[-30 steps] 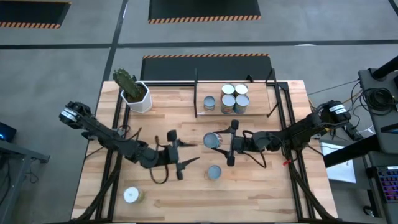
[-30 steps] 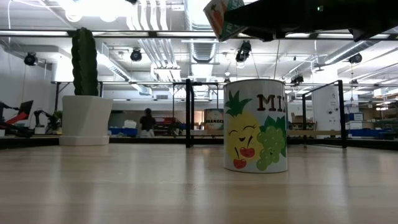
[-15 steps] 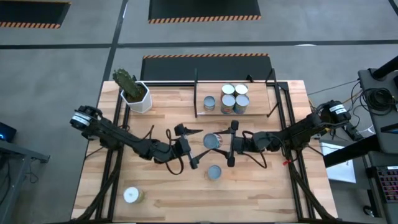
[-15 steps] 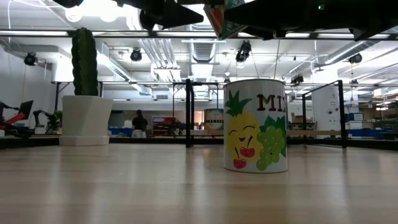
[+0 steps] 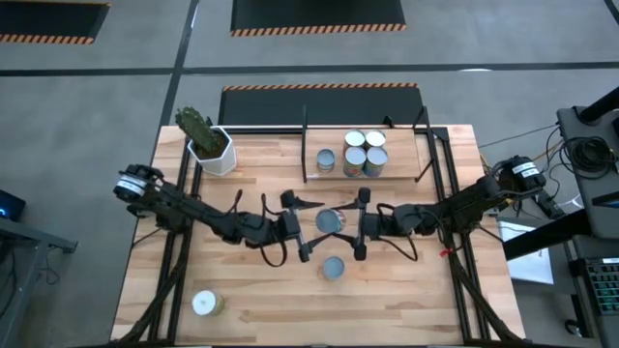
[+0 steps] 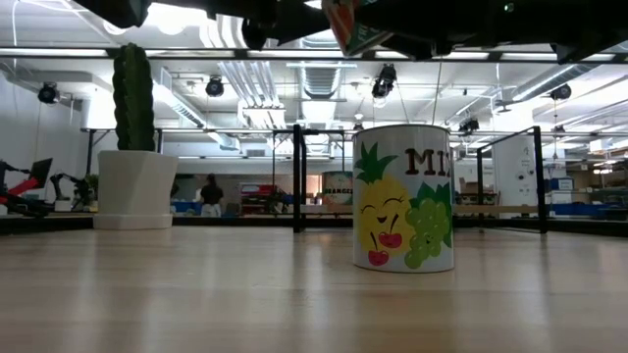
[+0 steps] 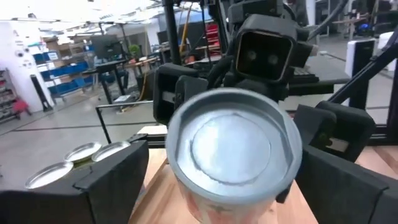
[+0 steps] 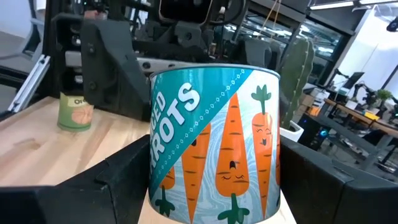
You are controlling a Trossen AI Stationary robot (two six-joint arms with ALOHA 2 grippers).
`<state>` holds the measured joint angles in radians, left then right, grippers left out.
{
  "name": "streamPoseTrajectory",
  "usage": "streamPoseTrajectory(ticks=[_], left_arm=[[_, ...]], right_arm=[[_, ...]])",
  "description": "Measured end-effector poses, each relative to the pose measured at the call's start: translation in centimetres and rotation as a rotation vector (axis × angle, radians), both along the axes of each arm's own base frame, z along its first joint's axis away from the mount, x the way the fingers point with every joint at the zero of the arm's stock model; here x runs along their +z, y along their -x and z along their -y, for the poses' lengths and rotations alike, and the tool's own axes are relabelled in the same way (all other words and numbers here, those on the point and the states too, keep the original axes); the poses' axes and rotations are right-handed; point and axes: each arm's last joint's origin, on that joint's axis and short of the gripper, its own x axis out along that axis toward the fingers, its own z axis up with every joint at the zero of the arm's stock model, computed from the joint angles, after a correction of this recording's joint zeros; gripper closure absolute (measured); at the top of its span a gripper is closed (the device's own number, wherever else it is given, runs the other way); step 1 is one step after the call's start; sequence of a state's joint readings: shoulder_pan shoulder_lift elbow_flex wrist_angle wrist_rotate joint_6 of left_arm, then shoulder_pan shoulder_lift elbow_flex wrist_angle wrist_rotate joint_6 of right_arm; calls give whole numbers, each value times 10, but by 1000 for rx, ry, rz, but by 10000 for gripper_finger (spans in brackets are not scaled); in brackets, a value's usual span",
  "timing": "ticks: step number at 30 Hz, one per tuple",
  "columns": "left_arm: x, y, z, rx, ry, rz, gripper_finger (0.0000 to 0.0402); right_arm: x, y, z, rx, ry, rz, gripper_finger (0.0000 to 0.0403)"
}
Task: Pick and place cans onto a shelf
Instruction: Put the canned carrots on the shelf
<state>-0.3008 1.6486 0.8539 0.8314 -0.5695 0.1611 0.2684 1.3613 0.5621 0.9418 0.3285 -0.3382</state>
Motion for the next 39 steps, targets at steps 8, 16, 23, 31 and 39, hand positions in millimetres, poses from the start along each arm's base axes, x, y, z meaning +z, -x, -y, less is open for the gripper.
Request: streamPoseTrajectory(ticks=[8, 16, 23, 31, 39], left_arm=[[-3, -4, 1, -33, -19, 31, 60], [-2, -4, 1, -33, -21, 37, 98], [-1, -3, 1, -32, -19, 40, 117], [1, 6, 13, -9, -84, -40, 116], [12, 35, 29, 40, -155, -216, 116]], right_arm=[[1, 0, -1, 24, -26, 16, 115], [2, 0, -1, 24, -36, 17, 108], [2, 0, 1, -35, -64, 18, 73], [2, 2, 2, -34, -78, -15, 58], [10, 12, 5, -54, -109, -71, 58]])
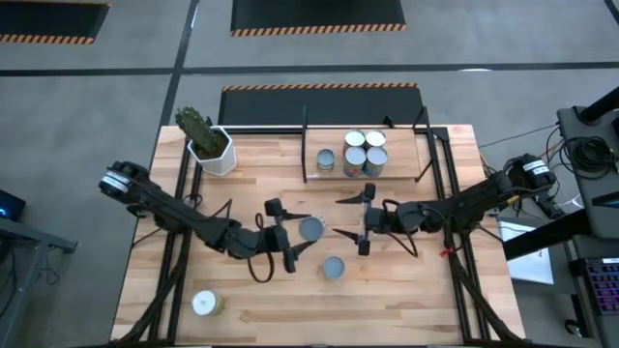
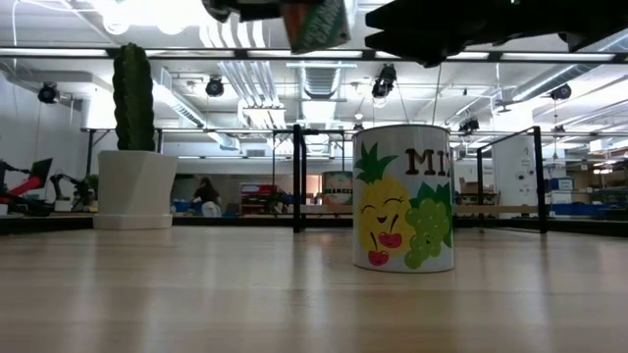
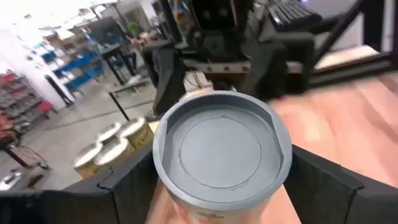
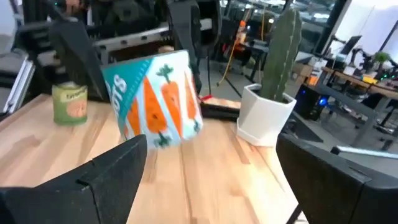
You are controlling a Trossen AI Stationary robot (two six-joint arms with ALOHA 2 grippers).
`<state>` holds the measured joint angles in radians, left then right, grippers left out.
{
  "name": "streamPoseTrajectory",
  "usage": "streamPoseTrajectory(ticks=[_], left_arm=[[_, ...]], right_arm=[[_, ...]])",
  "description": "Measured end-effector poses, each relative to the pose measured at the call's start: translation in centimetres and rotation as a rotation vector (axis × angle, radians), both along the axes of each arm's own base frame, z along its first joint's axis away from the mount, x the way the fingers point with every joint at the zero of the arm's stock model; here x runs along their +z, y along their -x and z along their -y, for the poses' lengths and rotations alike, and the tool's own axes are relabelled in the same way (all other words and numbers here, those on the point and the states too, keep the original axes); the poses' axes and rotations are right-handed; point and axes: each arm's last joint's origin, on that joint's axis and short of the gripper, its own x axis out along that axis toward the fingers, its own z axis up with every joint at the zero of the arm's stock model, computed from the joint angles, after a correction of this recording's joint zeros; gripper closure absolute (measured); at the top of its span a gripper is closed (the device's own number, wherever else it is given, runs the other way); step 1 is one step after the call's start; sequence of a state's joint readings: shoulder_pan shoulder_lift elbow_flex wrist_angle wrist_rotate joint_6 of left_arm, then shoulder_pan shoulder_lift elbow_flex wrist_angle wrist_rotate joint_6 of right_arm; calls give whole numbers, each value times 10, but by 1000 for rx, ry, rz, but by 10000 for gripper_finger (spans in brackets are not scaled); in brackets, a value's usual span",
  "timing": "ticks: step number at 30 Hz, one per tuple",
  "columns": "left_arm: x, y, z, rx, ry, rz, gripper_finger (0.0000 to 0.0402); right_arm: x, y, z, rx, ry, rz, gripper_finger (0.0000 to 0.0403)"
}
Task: Pick and place cans onto a shelf
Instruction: Put the canned carrots on the shelf
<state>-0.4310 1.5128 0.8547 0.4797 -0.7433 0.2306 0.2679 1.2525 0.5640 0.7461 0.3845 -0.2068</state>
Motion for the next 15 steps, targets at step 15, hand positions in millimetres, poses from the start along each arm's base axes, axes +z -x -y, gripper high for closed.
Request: streamPoseTrajectory(ticks=[15], left_arm=[[-15, 19, -3, 49, 97, -201, 116]], right_arm=[[44, -32, -10, 22, 62, -428, 58]])
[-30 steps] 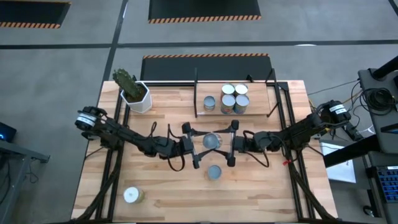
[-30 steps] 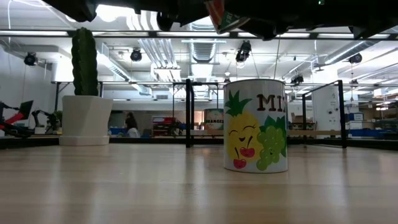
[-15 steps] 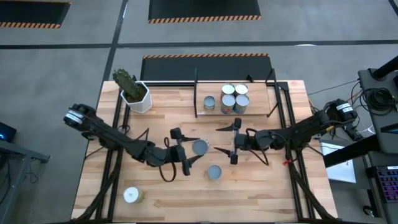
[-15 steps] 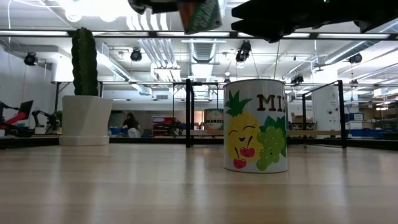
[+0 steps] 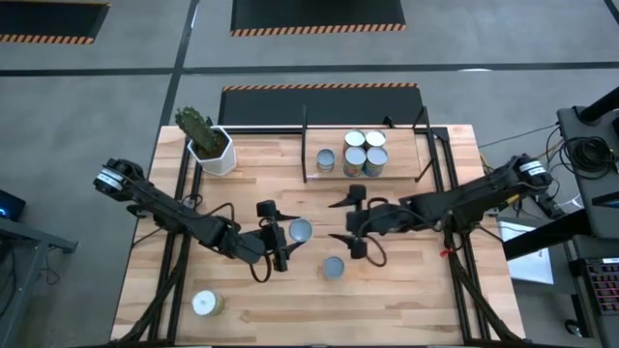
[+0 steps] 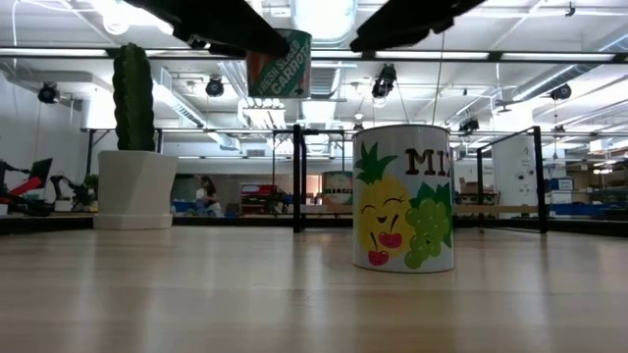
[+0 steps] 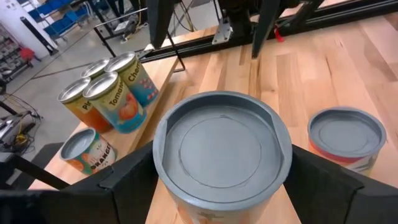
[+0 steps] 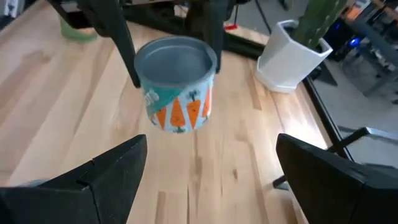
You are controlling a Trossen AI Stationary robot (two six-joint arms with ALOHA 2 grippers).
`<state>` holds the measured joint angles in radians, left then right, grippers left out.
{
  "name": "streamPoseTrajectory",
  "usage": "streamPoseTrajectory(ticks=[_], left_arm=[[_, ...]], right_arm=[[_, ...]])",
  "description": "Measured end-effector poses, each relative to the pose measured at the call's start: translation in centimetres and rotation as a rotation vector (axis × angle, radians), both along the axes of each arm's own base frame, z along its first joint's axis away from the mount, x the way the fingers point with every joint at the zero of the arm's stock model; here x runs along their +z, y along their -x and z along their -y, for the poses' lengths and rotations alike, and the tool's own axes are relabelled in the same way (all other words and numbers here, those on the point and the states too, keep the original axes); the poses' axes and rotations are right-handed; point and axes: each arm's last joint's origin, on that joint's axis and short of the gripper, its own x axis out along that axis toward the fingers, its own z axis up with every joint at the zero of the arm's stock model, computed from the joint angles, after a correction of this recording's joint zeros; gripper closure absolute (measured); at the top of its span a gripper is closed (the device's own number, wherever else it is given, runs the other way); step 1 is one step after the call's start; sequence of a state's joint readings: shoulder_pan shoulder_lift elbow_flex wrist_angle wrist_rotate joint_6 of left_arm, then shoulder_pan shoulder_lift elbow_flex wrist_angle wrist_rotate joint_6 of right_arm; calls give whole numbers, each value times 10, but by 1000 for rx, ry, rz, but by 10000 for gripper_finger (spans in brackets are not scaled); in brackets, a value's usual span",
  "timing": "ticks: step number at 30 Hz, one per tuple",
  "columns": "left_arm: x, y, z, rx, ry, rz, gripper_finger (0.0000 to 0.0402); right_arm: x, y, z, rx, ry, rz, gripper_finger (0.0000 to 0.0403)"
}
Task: Pick and place cans onto a shelf
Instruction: Put the canned carrots on the shelf
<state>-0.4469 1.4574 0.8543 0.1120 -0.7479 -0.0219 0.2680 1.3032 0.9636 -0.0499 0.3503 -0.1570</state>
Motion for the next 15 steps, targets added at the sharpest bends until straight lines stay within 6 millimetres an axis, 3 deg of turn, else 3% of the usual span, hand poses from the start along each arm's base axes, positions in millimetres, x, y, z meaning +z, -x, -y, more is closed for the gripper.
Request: streamPoseTrajectory(ticks=[10, 15], left_arm=[[1, 0, 0, 15, 38, 25, 116], [7, 3, 0, 26, 83, 51, 116]], right_arm=[[-8, -46, -12, 33, 127, -192, 58], [-4, -55, -15, -22, 266, -275, 58]])
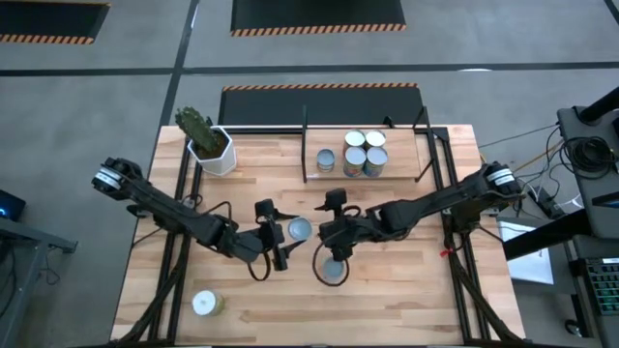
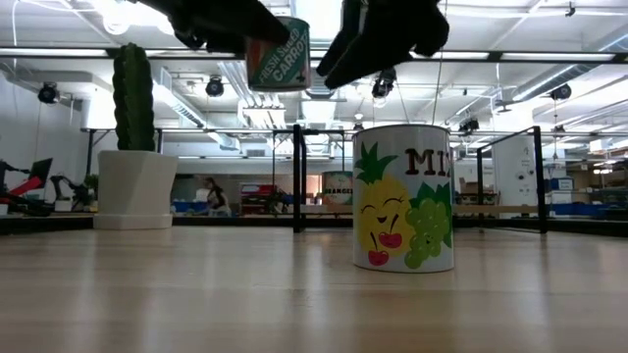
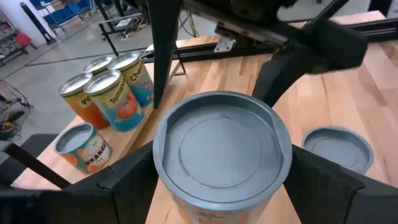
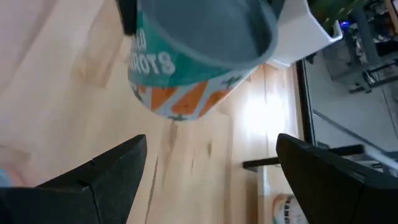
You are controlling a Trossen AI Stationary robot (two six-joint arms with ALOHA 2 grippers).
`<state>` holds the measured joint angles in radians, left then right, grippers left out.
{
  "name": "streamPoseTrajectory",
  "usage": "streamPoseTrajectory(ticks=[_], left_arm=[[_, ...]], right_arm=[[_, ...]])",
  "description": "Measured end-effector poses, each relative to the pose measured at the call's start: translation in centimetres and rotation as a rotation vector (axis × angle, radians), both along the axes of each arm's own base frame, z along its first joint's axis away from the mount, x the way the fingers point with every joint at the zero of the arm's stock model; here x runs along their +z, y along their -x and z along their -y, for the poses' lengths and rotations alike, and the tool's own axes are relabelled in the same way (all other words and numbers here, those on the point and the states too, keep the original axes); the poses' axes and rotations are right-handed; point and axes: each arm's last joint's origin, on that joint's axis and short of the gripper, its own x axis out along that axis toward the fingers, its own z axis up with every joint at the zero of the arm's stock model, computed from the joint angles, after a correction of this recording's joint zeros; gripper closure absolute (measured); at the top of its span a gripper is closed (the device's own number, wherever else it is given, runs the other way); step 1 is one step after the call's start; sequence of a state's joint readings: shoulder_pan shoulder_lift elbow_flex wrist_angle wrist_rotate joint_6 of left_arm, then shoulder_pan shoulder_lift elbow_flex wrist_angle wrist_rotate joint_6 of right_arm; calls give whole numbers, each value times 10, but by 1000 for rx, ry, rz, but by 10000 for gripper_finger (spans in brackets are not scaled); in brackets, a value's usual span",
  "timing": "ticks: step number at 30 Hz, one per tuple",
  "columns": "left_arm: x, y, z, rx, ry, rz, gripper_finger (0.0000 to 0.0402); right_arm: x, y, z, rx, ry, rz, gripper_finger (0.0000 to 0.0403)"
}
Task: Pick and place cans onto a shelf
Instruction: Put the canned carrots on the shelf
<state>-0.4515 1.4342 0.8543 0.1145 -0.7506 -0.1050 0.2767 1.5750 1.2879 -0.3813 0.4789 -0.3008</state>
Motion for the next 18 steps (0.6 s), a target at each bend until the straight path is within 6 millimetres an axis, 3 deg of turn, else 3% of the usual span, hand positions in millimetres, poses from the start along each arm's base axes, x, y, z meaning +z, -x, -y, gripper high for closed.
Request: streamPoseTrajectory(ticks=[6, 18], left_arm=[[1, 2, 6, -45, -67, -20, 116], [6, -2, 10, -161, -169, 0, 116]], right_arm=[[24, -5, 0, 85, -169, 23, 58], [26, -12, 6, 130, -296, 65, 58]])
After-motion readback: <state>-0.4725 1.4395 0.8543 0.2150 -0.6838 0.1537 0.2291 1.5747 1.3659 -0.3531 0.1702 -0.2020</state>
